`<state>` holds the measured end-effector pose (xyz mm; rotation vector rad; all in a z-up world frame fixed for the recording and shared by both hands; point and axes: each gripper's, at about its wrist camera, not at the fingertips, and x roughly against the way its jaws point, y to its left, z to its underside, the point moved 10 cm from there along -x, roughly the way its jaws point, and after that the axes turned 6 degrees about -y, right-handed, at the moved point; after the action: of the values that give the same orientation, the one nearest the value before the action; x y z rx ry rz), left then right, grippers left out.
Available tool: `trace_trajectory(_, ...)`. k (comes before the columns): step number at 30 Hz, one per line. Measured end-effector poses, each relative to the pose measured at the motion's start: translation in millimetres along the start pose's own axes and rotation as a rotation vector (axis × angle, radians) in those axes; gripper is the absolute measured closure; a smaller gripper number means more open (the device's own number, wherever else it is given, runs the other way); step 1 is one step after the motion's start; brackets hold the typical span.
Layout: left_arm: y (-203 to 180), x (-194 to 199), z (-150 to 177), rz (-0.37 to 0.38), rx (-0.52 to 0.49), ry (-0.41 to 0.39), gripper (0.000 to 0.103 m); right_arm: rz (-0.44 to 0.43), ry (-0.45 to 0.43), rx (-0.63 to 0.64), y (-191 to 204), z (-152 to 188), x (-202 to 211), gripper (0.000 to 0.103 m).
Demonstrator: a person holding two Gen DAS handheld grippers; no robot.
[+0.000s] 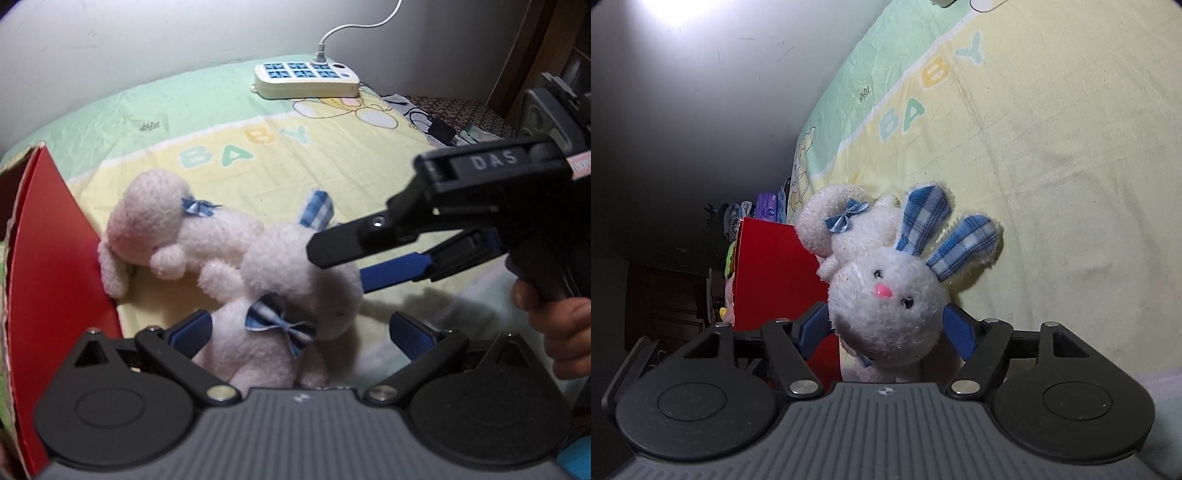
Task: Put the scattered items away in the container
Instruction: 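Lift the plaid-eared bunny with the right gripper over the red box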
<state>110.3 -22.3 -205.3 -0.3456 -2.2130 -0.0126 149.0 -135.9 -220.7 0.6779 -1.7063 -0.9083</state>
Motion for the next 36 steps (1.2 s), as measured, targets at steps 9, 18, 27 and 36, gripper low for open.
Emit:
trace_trajectory(9,-10.1,-8.5,4.0,0.009,-0.016,0.012,0.001,0.022,-0.026,-0.072,-3.3,1.1,-18.0,0.023)
trace_trajectory(18,-15.2,-3.2,6.6,0.049,0.007,0.003,0.001,0.041,-0.065,-0.039,-3.4,0.4,-13.7,0.035)
trace_trajectory(27,-48.4,12.6,22.3,0.155,-0.041,-0.008,0.002,0.077,-0.099,0.005,-11.3,14.6,25.6,0.036)
trace_trajectory(36,-62.2,28.2,14.5,0.176,-0.071,-0.059,0.002,0.066,-0.176,0.069,7.4,25.3,47.3,0.036)
